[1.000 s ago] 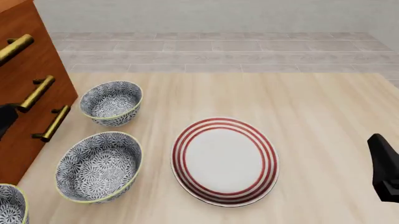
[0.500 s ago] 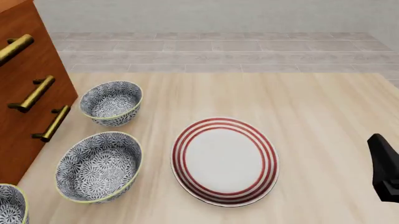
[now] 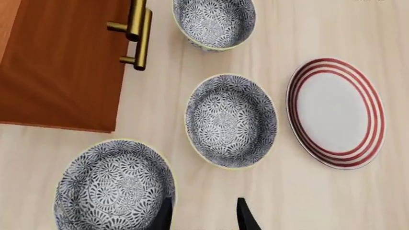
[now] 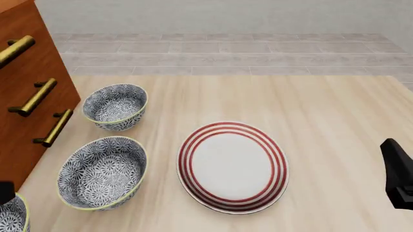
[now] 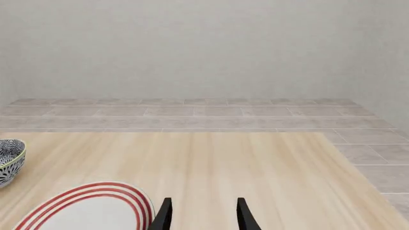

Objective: Put the bowl at the front on the plate.

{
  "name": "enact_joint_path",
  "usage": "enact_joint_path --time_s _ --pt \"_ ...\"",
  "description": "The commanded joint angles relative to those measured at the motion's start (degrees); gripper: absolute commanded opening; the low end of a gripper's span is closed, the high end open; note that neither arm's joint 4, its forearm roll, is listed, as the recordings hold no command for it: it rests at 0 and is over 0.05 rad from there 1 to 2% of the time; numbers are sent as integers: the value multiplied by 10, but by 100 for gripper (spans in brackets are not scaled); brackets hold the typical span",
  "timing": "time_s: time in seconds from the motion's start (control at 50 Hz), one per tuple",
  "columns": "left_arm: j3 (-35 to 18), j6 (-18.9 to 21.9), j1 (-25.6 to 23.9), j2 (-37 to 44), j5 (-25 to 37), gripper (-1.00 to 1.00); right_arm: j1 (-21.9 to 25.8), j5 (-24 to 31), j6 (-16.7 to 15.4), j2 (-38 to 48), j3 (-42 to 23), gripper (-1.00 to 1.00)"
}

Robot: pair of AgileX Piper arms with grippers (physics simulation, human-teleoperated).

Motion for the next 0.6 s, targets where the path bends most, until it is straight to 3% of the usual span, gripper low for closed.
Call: enact_joint_path --time_s 0.02,0.4,0.6 --pt "19 -11 33 -15 8 100 0 8 0 -7 -1 100" --pt "51 21 99 -34 8 100 0 8 0 -7 -1 100" --pt "69 26 108 -41 8 100 0 8 0 -7 -1 100"
